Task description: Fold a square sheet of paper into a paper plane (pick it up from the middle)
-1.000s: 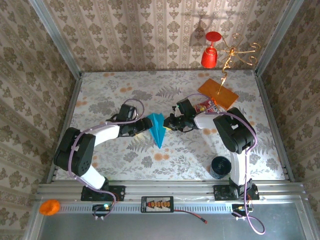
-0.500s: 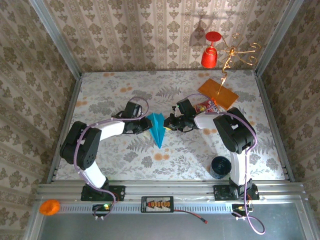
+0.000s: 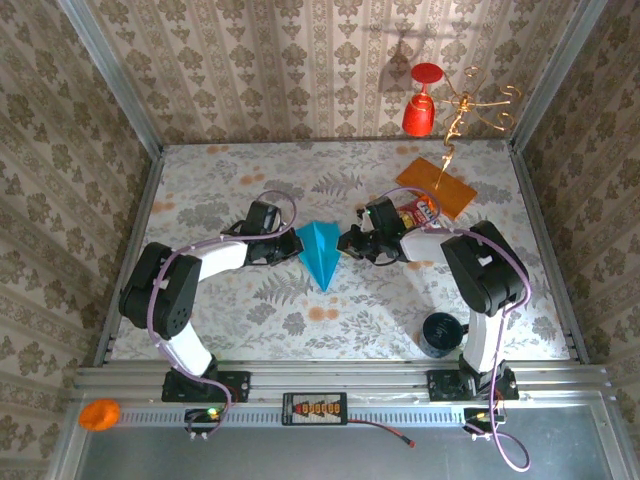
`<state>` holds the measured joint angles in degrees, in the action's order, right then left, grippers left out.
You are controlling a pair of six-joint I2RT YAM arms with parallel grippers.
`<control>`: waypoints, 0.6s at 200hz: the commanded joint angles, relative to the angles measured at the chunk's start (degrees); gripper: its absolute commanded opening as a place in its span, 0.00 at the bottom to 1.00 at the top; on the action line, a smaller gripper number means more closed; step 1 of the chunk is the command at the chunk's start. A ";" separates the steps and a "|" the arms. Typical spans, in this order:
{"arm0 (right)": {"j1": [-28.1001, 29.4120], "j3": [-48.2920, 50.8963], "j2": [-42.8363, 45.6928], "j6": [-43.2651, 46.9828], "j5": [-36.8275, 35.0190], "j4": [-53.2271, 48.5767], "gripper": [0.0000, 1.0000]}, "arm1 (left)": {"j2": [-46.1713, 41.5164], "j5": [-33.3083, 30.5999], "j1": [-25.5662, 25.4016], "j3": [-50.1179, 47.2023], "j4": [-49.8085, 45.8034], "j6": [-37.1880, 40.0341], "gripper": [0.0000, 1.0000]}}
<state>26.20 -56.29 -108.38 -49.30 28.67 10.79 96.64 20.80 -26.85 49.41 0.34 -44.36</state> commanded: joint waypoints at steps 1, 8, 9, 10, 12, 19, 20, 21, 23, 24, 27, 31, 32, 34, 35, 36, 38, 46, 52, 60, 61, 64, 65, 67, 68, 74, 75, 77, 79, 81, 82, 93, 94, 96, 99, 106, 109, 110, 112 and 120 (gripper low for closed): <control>-0.22 1.12 1.55 -0.23 -1.95 1.98 0.07 | 0.05 0.13 0.40 -0.19 0.42 1.06 0.08; -0.31 1.32 1.47 -0.29 -2.11 2.05 0.07 | 0.28 -0.15 0.40 -0.32 0.39 0.96 0.08; -0.29 1.38 1.44 -0.33 -2.12 2.05 0.07 | 0.33 -0.15 0.40 -0.34 0.38 0.95 0.08; -0.32 1.37 1.43 -0.30 -2.12 2.05 0.07 | 0.36 -0.23 0.40 -0.35 0.41 0.90 0.08; -0.35 1.45 1.42 -0.28 -2.19 2.05 0.07 | 0.38 -0.27 0.40 -0.41 0.40 0.86 0.08; -0.44 1.69 1.27 -0.43 -2.34 2.05 0.07 | 0.48 -0.60 0.40 -0.54 0.37 0.92 0.09; -0.44 1.66 1.25 -0.48 -2.41 2.05 0.07 | 0.48 -0.68 0.40 -0.49 0.37 0.98 0.08; -0.44 1.73 1.20 -0.51 -2.44 2.05 0.07 | 0.48 -0.72 0.40 -0.52 0.28 1.00 0.09; -0.47 1.74 1.12 -0.55 -2.53 2.02 0.07 | 0.48 -0.86 0.40 -0.53 0.23 0.96 0.09; -0.50 1.81 1.14 -0.59 -2.55 2.03 0.07 | 0.48 -0.94 0.40 -0.54 0.17 0.95 0.09; -0.55 1.88 1.07 -0.67 -2.56 2.04 0.07 | 0.48 -1.18 0.40 -0.54 0.03 0.99 0.09; -0.59 1.98 0.98 -0.80 -2.56 2.17 0.07 | 0.48 -1.47 0.40 -0.62 -0.06 1.10 0.09; -0.61 1.98 0.93 -0.84 -2.56 2.20 0.07 | 0.48 -1.51 0.44 -0.58 -0.11 1.11 0.09; -0.62 2.11 0.88 -0.88 -2.52 2.26 0.07 | 0.48 -1.58 0.41 -0.59 -0.19 1.18 0.09; -0.62 2.09 0.88 -0.88 -2.54 2.24 0.07 | 0.48 -1.65 0.40 -0.57 -0.22 1.19 0.09; -0.62 2.08 0.84 -0.88 -2.55 2.23 0.07 | 0.48 -1.69 0.40 -0.55 -0.28 1.24 0.09; -0.60 2.09 0.81 -0.93 -2.56 2.27 0.07 | 0.54 -1.76 0.42 -0.59 -0.35 1.26 0.09; -0.65 2.19 0.55 -0.95 -2.58 2.22 0.07 | 0.73 -1.98 0.42 -0.36 -0.74 1.45 0.10; -0.72 2.14 0.36 -1.05 -2.40 2.30 0.07 | 0.94 -1.89 0.40 -0.19 -1.09 1.59 0.12; -0.71 1.94 -0.05 -1.10 -1.98 2.39 0.07 | 1.37 -1.81 0.40 0.20 -1.58 1.75 0.14; -0.71 1.96 -0.02 -1.13 -1.96 2.44 0.07 | 1.41 -1.81 0.40 0.27 -1.66 1.87 0.14; -0.70 1.84 -0.17 -1.15 -1.73 2.46 0.07 | 1.48 -1.80 0.40 0.45 -1.99 2.01 0.15; -0.70 1.87 -0.17 -1.19 -1.66 2.47 0.07 | 1.55 -1.81 0.40 0.53 -2.04 2.05 0.16; -0.71 1.79 -0.28 -1.23 -1.55 2.53 0.07 | 1.65 -1.81 0.40 0.65 -2.28 2.12 0.16; -0.71 1.80 -0.27 -1.23 -1.48 2.55 0.07 | 1.68 -1.77 0.40 0.67 -2.41 2.19 0.16; -0.70 1.66 -0.57 -1.40 -1.09 2.66 0.07 | 1.92 -2.02 0.40 1.22 -3.22 2.46 0.19; -0.71 1.69 -0.59 -1.45 -1.03 2.66 0.07 | 1.95 -2.05 0.40 1.31 -3.36 2.49 0.19; -0.64 1.62 -0.67 -1.49 -0.99 2.75 0.07 | 2.08 -2.16 0.40 1.46 -3.69 2.67 0.20; -0.69 1.56 -0.69 -1.46 -0.90 2.75 0.07 | 2.11 -2.27 0.40 1.54 -3.94 2.78 0.21; -0.70 1.52 -0.71 -1.56 -0.83 2.75 0.07 | 2.14 -2.37 0.40 1.72 -4.32 2.85 0.22; -0.71 1.53 -0.75 -1.57 -0.77 2.75 0.07 | 2.14 -2.44 0.40 1.77 -4.44 2.91 0.23; -0.66 1.36 -0.87 -1.66 -0.38 2.92 0.07 | 1.94 -3.39 0.24 2.63 -6.40 3.29 0.29; -0.69 1.32 -0.87 -1.67 -0.33 2.92 0.07 | 1.91 -3.48 0.23 2.72 -6.54 3.26 0.30; -0.70 1.28 -0.85 -1.65 -0.29 2.92 0.07 | 1.76 -3.66 0.16 2.89 -6.92 3.30 0.31; -0.66 1.22 -0.91 -1.68 -0.21 2.92 0.07 | 1.53 -3.88 0.09 3.09 -7.49 3.36 0.32; -0.71 1.24 -0.76 -1.66 -0.07 2.79 0.07 | 0.63 -4.54 -0.19 3.52 -8.48 3.66 0.36; -0.69 1.14 -0.77 -1.62 -0.10 2.75 0.07 | 0.23 -4.79 -0.34 3.64 -8.88 3.79 0.37; -0.70 1.16 -0.73 -1.65 -0.10 2.75 0.07 | 0.05 -4.93 -0.41 3.75 -8.96 3.86 0.37; -0.70 1.18 -0.70 -1.67 -0.08 2.75 0.07 | -0.27 -5.18 -0.53 3.81 -9.31 3.91 0.38; -0.70 1.10 -0.66 -1.68 -0.01 2.66 0.07 | -1.67 -6.46 -1.02 4.44 -10.84 4.22 0.42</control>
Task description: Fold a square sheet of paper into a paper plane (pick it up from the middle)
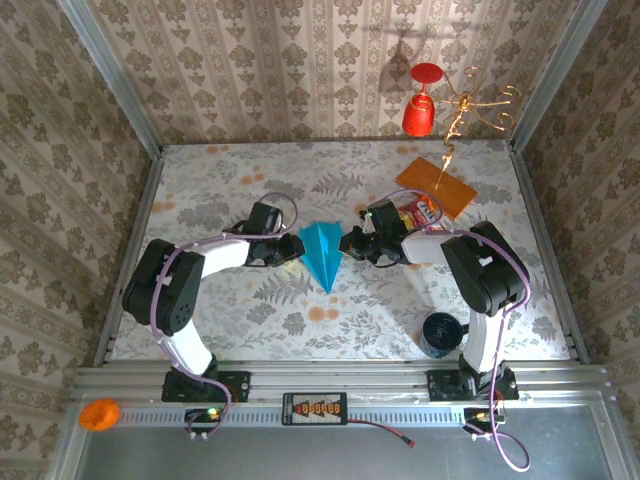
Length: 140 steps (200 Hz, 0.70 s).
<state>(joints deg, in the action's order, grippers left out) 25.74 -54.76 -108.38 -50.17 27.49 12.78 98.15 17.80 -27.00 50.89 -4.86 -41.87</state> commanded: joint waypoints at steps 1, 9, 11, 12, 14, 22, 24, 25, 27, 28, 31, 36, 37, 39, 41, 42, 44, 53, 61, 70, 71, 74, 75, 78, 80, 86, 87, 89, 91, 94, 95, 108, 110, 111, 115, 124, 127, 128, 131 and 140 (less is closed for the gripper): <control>-0.24 -0.43 -0.68 -0.76 1.17 0.67 0.07 | -3.38 -3.60 -0.95 3.06 -5.84 1.76 0.43; -0.25 -0.56 -0.65 -0.80 1.24 0.59 0.07 | -4.63 -4.88 -1.57 3.80 -7.59 1.94 0.46; -0.25 -0.62 -0.66 -0.85 1.25 0.58 0.07 | -4.94 -5.17 -1.74 3.91 -8.07 1.96 0.47; -0.25 -0.66 -0.63 -0.83 1.25 0.58 0.07 | -5.05 -5.33 -1.83 4.02 -8.33 1.96 0.48; -0.25 -0.62 -0.61 -0.79 1.25 0.58 0.07 | -5.31 -5.68 -2.02 4.21 -8.78 1.96 0.49; -0.25 -0.63 -0.56 -0.88 1.26 0.51 0.07 | -6.22 -6.60 -2.83 4.72 -10.17 1.82 0.51; -0.23 -0.64 -0.60 -0.82 1.28 0.52 0.07 | -6.35 -6.81 -3.04 4.80 -10.43 1.69 0.51; -0.24 -0.62 -0.56 -0.86 1.27 0.51 0.07 | -6.41 -6.86 -3.14 4.86 -10.61 1.61 0.52; -0.25 -0.61 -0.59 -0.91 1.32 0.50 0.07 | -6.66 -7.07 -3.36 4.90 -10.85 1.55 0.52; -0.25 -0.61 -0.56 -0.94 1.33 0.50 0.07 | -6.75 -7.12 -3.47 4.91 -10.95 1.49 0.52; -0.25 -0.69 -0.60 -0.98 1.36 0.51 0.07 | -7.01 -7.28 -3.82 4.92 -11.18 1.25 0.53; -0.17 -0.62 -0.61 -0.98 1.34 0.51 0.07 | -7.41 -7.45 -4.43 4.81 -11.39 0.59 0.53; -0.21 -0.66 -0.61 -0.94 1.34 0.55 0.07 | -7.47 -7.53 -4.58 4.77 -11.44 0.49 0.54; -0.24 -0.66 -0.61 -0.97 1.34 0.53 0.07 | -7.56 -7.54 -4.84 4.68 -11.47 0.23 0.54; -0.20 -0.64 -0.61 -0.98 1.32 0.50 0.07 | -7.69 -7.59 -5.11 4.64 -11.39 -0.01 0.54; -0.23 -0.67 -0.61 -0.98 1.29 0.50 0.07 | -7.70 -7.56 -5.27 4.60 -11.40 -0.12 0.54; -0.24 -0.69 -0.61 -0.98 1.26 0.43 0.07 | -7.84 -7.53 -5.56 4.64 -11.37 -0.34 0.54; -0.25 -0.65 -0.60 -0.98 1.31 0.42 0.07 | -8.05 -7.59 -7.01 4.61 -11.37 -1.30 0.54; -0.24 -0.63 -0.61 -0.95 1.32 0.32 0.07 | -7.97 -7.79 -8.26 4.76 -11.47 -2.03 0.54; -0.25 -0.65 -0.58 -1.06 1.26 0.32 0.07 | -7.49 -8.29 -9.67 5.23 -11.89 -2.85 0.53; -0.25 -0.67 -0.64 -1.06 1.30 0.32 0.07 | -7.42 -8.30 -9.79 5.38 -11.95 -2.95 0.53; -0.25 -0.62 -0.69 -1.05 1.33 0.32 0.07 | -7.16 -8.36 -10.27 5.70 -12.16 -3.14 0.53; -0.25 -0.61 -0.69 -1.01 1.29 0.32 0.07 | -7.04 -8.42 -10.40 5.84 -12.22 -3.23 0.52; -0.25 -0.65 -0.65 -1.05 1.26 0.32 0.07 | -6.74 -8.47 -10.82 6.15 -12.52 -3.42 0.52; -0.25 -0.69 -0.68 -1.06 1.32 0.32 0.07 | -6.54 -8.55 -11.08 6.35 -12.69 -3.47 0.51; -0.20 -0.64 -0.71 -1.06 1.34 0.34 0.07 | -5.59 -8.78 -11.82 7.16 -13.34 -3.84 0.50; -0.23 -0.62 -0.79 -1.11 1.30 0.37 0.07 | -5.42 -8.90 -11.96 7.31 -13.47 -3.93 0.50; -0.24 -0.66 -0.85 -1.12 1.33 0.33 0.07 | -5.11 -8.98 -12.25 7.60 -13.69 -4.03 0.49; -0.25 -0.69 -0.82 -1.08 1.32 0.37 0.07 | -4.80 -9.18 -12.45 7.83 -13.90 -4.08 0.49; -0.20 -0.70 -0.90 -1.06 1.31 0.33 0.07 | -4.27 -9.33 -12.82 8.37 -14.23 -4.10 0.48; -0.23 -0.70 -0.93 -1.11 1.28 0.37 0.07 | -4.10 -9.44 -12.99 8.53 -14.35 -4.10 0.48; -0.25 -0.82 -1.11 -1.13 1.34 0.33 0.07 | -1.80 -10.85 -14.43 10.63 -16.06 -4.27 0.46; -0.23 -0.79 -1.13 -1.15 1.39 0.32 0.07 | -1.51 -11.01 -14.64 10.91 -16.27 -4.25 0.46; -0.24 -0.79 -1.18 -1.15 1.41 0.32 0.07 | -1.36 -11.07 -14.69 10.99 -16.38 -4.18 0.46; -0.25 -0.78 -1.22 -1.22 1.45 0.32 0.07 | -0.76 -11.19 -14.97 11.54 -16.66 -4.12 0.45; -0.20 -0.74 -1.29 -1.22 1.52 0.32 0.07 | 0.16 -11.62 -15.50 12.56 -17.11 -3.88 0.44; -0.14 -0.82 -1.26 -1.20 1.53 0.34 0.07 | 0.46 -11.84 -15.61 12.90 -17.23 -3.92 0.44; -0.15 -0.80 -1.24 -1.22 1.52 0.33 0.07 | 0.55 -11.92 -15.61 12.95 -17.26 -3.88 0.44; -0.09 -0.75 -1.28 -1.21 1.52 0.37 0.07 | 0.82 -11.99 -15.75 13.22 -17.33 -3.84 0.44; -0.12 -0.73 -1.37 -1.23 1.53 0.32 0.07 | 1.69 -12.35 -15.97 13.78 -17.87 -3.75 0.44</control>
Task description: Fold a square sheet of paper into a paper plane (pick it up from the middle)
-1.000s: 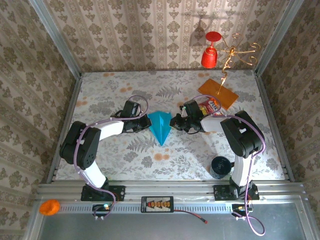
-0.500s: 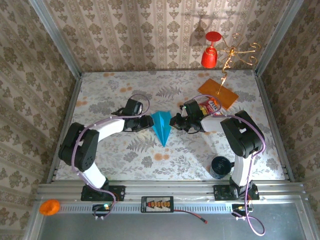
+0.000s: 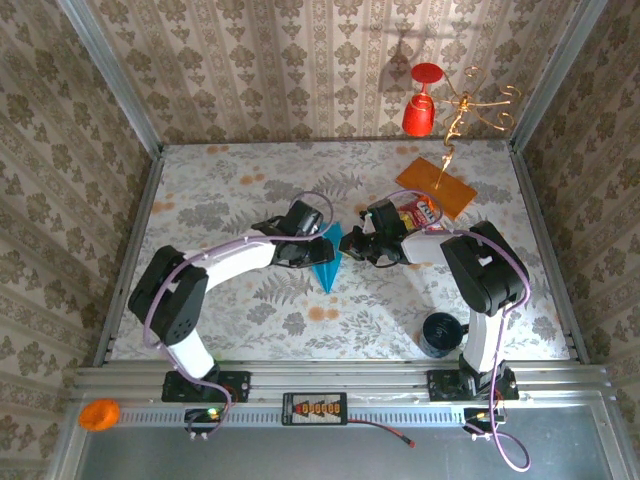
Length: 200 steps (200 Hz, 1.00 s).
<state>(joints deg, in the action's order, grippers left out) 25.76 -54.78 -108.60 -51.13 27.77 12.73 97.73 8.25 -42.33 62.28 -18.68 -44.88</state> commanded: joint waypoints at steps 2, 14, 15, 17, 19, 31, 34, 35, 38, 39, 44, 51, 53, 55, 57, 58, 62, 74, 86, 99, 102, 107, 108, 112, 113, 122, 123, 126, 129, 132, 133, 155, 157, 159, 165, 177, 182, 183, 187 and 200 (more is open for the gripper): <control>-0.17 -0.70 -1.19 -0.23 1.24 0.36 0.07 | 2.35 -2.98 -0.70 2.53 -4.25 -0.73 0.44; -0.16 -0.80 -1.20 -0.20 1.37 0.43 0.07 | 3.52 -3.76 -0.82 3.10 -5.52 -0.74 0.44; -0.17 -0.82 -1.19 -0.24 1.44 0.40 0.07 | 3.60 -3.81 -0.82 3.11 -5.55 -0.73 0.44; -0.22 -0.78 -1.31 -0.27 1.42 0.37 0.07 | 3.76 -3.80 -0.83 3.17 -5.53 -0.67 0.44; -0.17 -0.83 -1.34 -0.24 1.48 0.37 0.07 | 3.88 -3.73 -0.83 3.17 -5.50 -0.65 0.44; -0.20 -0.99 -1.48 -0.36 1.67 0.36 0.07 | 4.47 -3.41 -0.91 3.12 -4.97 -0.41 0.46; -0.18 -0.95 -1.50 -0.37 1.68 0.36 0.07 | 4.48 -3.26 -0.98 3.12 -4.72 -0.27 0.47; -0.18 -0.99 -1.52 -0.37 1.77 0.41 0.07 | 4.48 -3.21 -0.99 3.12 -4.63 -0.24 0.47; -0.16 -0.98 -1.46 -0.37 1.77 0.45 0.07 | 4.58 -3.02 -1.05 3.08 -4.33 -0.14 0.47; -0.17 -0.96 -1.50 -0.37 1.77 0.45 0.07 | 4.58 -3.00 -1.07 3.09 -4.25 -0.13 0.47; -0.18 -0.99 -1.60 -0.37 1.77 0.45 0.07 | 4.70 -2.89 -1.16 3.13 -4.16 0.01 0.48; -0.18 -0.95 -1.54 -0.37 1.76 0.40 0.07 | 4.81 -2.80 -1.33 3.29 -3.99 0.36 0.49; -0.18 -0.99 -1.55 -0.37 1.78 0.37 0.07 | 4.81 -2.76 -1.39 3.35 -3.95 0.53 0.49; -0.18 -0.97 -1.54 -0.33 1.77 0.37 0.07 | 4.85 -2.77 -1.39 3.48 -3.99 0.68 0.49; -0.18 -0.99 -1.58 -0.34 1.76 0.36 0.07 | 4.86 -2.79 -1.47 3.51 -3.95 0.76 0.50; -0.18 -1.01 -1.60 -0.35 1.76 0.36 0.07 | 4.89 -2.80 -1.50 3.57 -3.98 0.85 0.50; -0.20 -0.94 -1.53 -0.35 1.81 0.36 0.07 | 4.96 -2.72 -1.53 3.69 -4.00 0.98 0.50; -0.25 -1.02 -1.53 -0.33 1.89 0.37 0.07 | 5.38 -2.31 -1.78 4.03 -3.89 1.46 0.52; -0.18 -1.14 -1.53 -0.31 1.81 0.28 0.07 | 5.92 -2.03 -1.96 4.34 -3.93 1.81 0.52; -0.23 -1.14 -1.58 -0.31 1.85 0.21 0.07 | 6.32 -1.84 -2.14 4.59 -3.99 2.24 0.53; -0.19 -1.20 -1.54 -0.22 1.85 0.25 0.07 | 6.37 -1.81 -2.15 4.67 -3.93 2.32 0.53; -0.20 -1.25 -1.53 -0.24 1.93 0.19 0.07 | 6.42 -1.67 -2.17 4.70 -3.83 2.65 0.54; -0.19 -1.23 -1.53 -0.26 1.89 0.19 0.07 | 6.42 -1.66 -2.20 4.74 -3.83 2.71 0.54; -0.24 -1.23 -1.61 -0.28 1.92 0.15 0.07 | 6.42 -1.60 -2.28 4.77 -3.74 2.89 0.55; -0.21 -1.21 -1.61 -0.28 1.93 0.13 0.07 | 6.42 -1.59 -2.30 4.78 -3.69 2.97 0.55; -0.19 -1.35 -1.58 -0.18 1.86 0.02 0.07 | 6.37 -1.50 -2.41 4.79 -3.47 3.56 0.59; -0.19 -1.36 -1.60 -0.14 1.90 0.02 0.07 | 6.40 -1.49 -2.41 4.83 -3.47 3.65 0.59; -0.12 -1.32 -1.58 -0.14 1.91 0.01 0.07 | 6.41 -1.53 -2.41 4.85 -3.47 3.75 0.60; -0.20 -1.29 -1.54 -0.12 1.93 0.03 0.07 | 6.53 -1.51 -2.48 4.91 -3.53 3.87 0.61; -0.14 -1.33 -1.53 -0.18 1.95 0.01 0.07 | 6.54 -1.56 -2.50 5.00 -3.52 4.01 0.61; -0.21 -1.36 -1.62 -0.19 1.94 -0.03 0.07 | 6.57 -1.57 -2.45 5.02 -3.58 4.01 0.61; -0.18 -1.47 -1.79 -0.19 1.98 -0.10 0.07 | 7.50 -2.09 -2.50 5.57 -4.36 4.45 0.62; -0.14 -1.47 -1.79 -0.17 1.95 -0.15 0.07 | 7.59 -2.08 -2.50 5.61 -4.37 4.52 0.62; -0.24 -1.55 -1.79 -0.14 1.94 -0.20 0.07 | 7.63 -2.05 -2.50 5.58 -4.42 4.47 0.62; -0.18 -1.55 -1.76 -0.18 1.94 -0.25 0.07 | 7.80 -2.16 -2.48 5.58 -4.41 4.48 0.61; -0.23 -1.56 -1.74 -0.19 1.96 -0.30 0.07 | 8.13 -2.41 -2.49 5.66 -4.63 4.43 0.59; -0.27 -1.55 -1.65 -0.19 1.94 -0.34 0.07 | 8.33 -2.56 -2.50 5.82 -4.78 4.43 0.59; -0.27 -1.55 -1.68 -0.15 1.98 -0.34 0.07 | 8.34 -2.59 -2.50 5.83 -4.83 4.40 0.59; -0.26 -1.62 -1.70 -0.10 1.94 -0.33 0.07 | 8.43 -2.62 -2.49 5.97 -5.00 4.44 0.58; -0.27 -1.65 -1.66 -0.06 1.94 -0.42 0.07 | 8.87 -2.44 -2.48 6.30 -5.31 4.54 0.56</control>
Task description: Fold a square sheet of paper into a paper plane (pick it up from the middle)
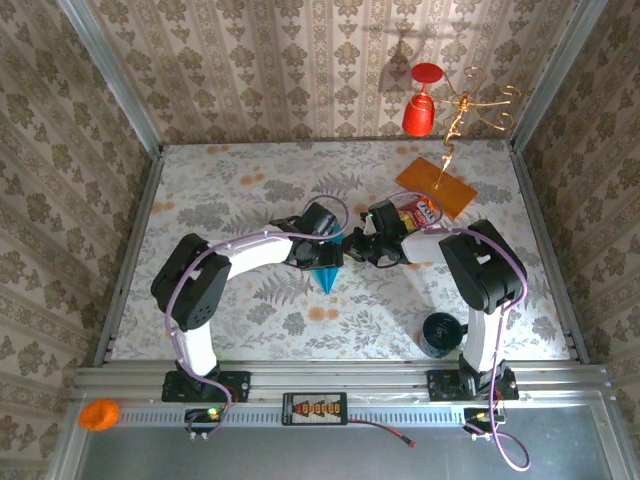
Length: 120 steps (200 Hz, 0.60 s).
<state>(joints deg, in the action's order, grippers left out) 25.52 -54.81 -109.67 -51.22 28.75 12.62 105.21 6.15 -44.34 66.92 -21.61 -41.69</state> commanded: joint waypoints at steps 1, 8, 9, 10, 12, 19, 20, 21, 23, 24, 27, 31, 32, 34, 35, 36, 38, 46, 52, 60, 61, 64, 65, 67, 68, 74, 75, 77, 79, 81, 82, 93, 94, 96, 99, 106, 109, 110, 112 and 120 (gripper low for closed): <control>-0.03 -1.62 -0.61 0.01 0.96 -0.31 0.07 | 1.44 -0.30 -0.48 1.65 -2.39 1.35 0.56; -0.03 -1.64 -0.63 -0.01 0.98 -0.32 0.07 | 1.57 -0.26 -0.54 1.76 -2.41 1.31 0.54; -0.03 -1.67 -0.63 -0.01 1.01 -0.32 0.07 | 1.57 -0.22 -0.56 1.70 -2.44 1.29 0.54; -0.03 -1.65 -0.63 -0.02 1.03 -0.32 0.07 | 1.58 -0.20 -0.57 1.67 -2.42 1.32 0.54; -0.01 -1.67 -0.61 0.03 0.97 -0.30 0.07 | 1.58 -0.18 -0.57 1.65 -2.42 1.32 0.54; -0.01 -1.75 -0.62 -0.07 0.98 -0.39 0.07 | 1.66 -0.24 -0.58 1.70 -2.38 1.25 0.52; -0.02 -1.73 -0.63 -0.04 0.97 -0.36 0.07 | 1.67 -0.30 -0.58 1.67 -2.38 1.25 0.52; -0.02 -1.76 -0.63 -0.03 0.96 -0.34 0.07 | 1.67 -0.28 -0.58 1.70 -2.43 1.21 0.51; -0.01 -1.77 -0.63 -0.02 0.98 -0.39 0.07 | 1.67 -0.33 -0.55 1.72 -2.44 1.18 0.51; -0.02 -1.74 -0.59 -0.02 0.97 -0.40 0.07 | 1.67 -0.34 -0.52 1.72 -2.50 1.22 0.51; -0.03 -1.71 -0.63 -0.01 0.96 -0.36 0.07 | 1.67 -0.39 -0.57 1.73 -2.55 1.26 0.50; 0.04 -1.71 -0.57 -0.02 1.00 -0.40 0.07 | 1.67 -0.46 -0.56 1.73 -2.57 1.19 0.49; 0.00 -1.71 -0.51 -0.06 0.98 -0.40 0.07 | 1.67 -0.49 -0.57 1.77 -2.61 1.14 0.48; 0.02 -1.75 -0.47 0.01 0.98 -0.45 0.07 | 1.67 -0.59 -0.55 1.74 -2.64 1.19 0.48; 0.04 -1.73 -0.51 0.00 0.97 -0.43 0.07 | 1.67 -0.60 -0.56 1.73 -2.65 1.18 0.47; 0.05 -1.72 -0.53 -0.05 0.96 -0.46 0.07 | 1.67 -0.65 -0.57 1.73 -2.69 1.13 0.47; -0.01 -1.78 -0.48 -0.07 1.02 -0.49 0.08 | 1.67 -0.73 -0.57 1.79 -2.73 1.10 0.47; 0.02 -1.66 -0.43 -0.09 0.95 -0.49 0.08 | 1.67 -0.96 -0.57 1.72 -2.94 1.09 0.44; -0.02 -1.67 -0.33 -0.05 0.95 -0.47 0.09 | 1.60 -1.09 -0.58 1.73 -2.96 1.09 0.41; -0.03 -1.64 -0.12 -0.12 0.97 -0.48 0.11 | 1.59 -1.26 -0.54 1.65 -3.00 1.05 0.39; -0.03 -1.68 -0.07 -0.11 0.96 -0.53 0.11 | 1.54 -1.25 -0.56 1.64 -3.00 1.03 0.38; -0.03 -1.65 -0.04 -0.11 0.95 -0.56 0.12 | 1.50 -1.32 -0.56 1.64 -3.03 1.01 0.37; -0.03 -1.68 -0.03 -0.11 0.95 -0.57 0.12 | 1.49 -1.32 -0.57 1.64 -3.01 1.01 0.36; -0.03 -1.70 0.07 -0.04 0.95 -0.56 0.12 | 1.54 -1.34 -0.57 1.64 -3.01 1.00 0.36; -0.03 -1.66 0.07 -0.03 0.95 -0.53 0.12 | 1.51 -1.37 -0.57 1.68 -3.01 0.96 0.35; -0.03 -1.54 0.32 -0.08 1.01 -0.48 0.13 | 1.49 -1.43 -0.51 1.67 -3.00 1.00 0.34; -0.03 -1.54 0.33 -0.10 0.98 -0.49 0.14 | 1.49 -1.50 -0.54 1.65 -3.00 0.96 0.33; -0.03 -1.53 0.40 -0.08 0.96 -0.49 0.14 | 1.45 -1.56 -0.57 1.64 -3.07 0.99 0.33; -0.03 -1.51 0.50 -0.06 0.98 -0.49 0.14 | 1.44 -1.58 -0.57 1.64 -3.15 0.97 0.33; -0.05 -1.46 0.62 -0.03 0.96 -0.49 0.14 | 1.41 -1.65 -0.57 1.64 -3.11 0.99 0.33; -0.08 -1.45 0.65 0.02 0.96 -0.49 0.15 | 1.41 -1.66 -0.53 1.64 -3.14 1.00 0.32; -0.12 -1.44 1.01 0.07 0.87 -0.56 0.16 | 1.40 -1.76 -0.57 1.72 -3.18 1.00 0.30; -0.12 -1.44 1.02 0.07 0.87 -0.62 0.16 | 1.40 -1.80 -0.57 1.68 -3.18 1.00 0.30; -0.12 -1.44 1.07 0.07 0.87 -0.63 0.17 | 1.40 -1.84 -0.55 1.67 -3.20 0.98 0.30; -0.12 -1.49 1.11 0.09 0.88 -0.71 0.17 | 1.40 -1.92 -0.57 1.73 -3.26 1.00 0.30; -0.16 -1.47 1.29 0.10 0.87 -0.91 0.18 | 1.40 -2.06 -0.58 1.75 -3.27 1.00 0.28; -0.19 -1.46 1.30 0.07 0.83 -0.93 0.19 | 1.40 -2.07 -0.58 1.65 -3.22 1.04 0.27; -0.20 -1.45 1.34 0.07 0.81 -0.93 0.19 | 1.40 -2.09 -0.58 1.69 -3.25 1.06 0.27; -0.20 -1.45 1.42 0.11 0.79 -0.87 0.20 | 1.40 -2.10 -0.53 1.67 -3.26 1.10 0.26; -0.24 -1.35 1.72 0.08 0.76 -0.93 0.22 | 1.34 -2.31 -0.57 1.64 -3.26 1.36 0.24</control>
<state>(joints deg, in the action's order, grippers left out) 25.50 -55.11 -109.67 -51.22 28.95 12.64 106.45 5.26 -44.60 67.07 -23.29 -40.91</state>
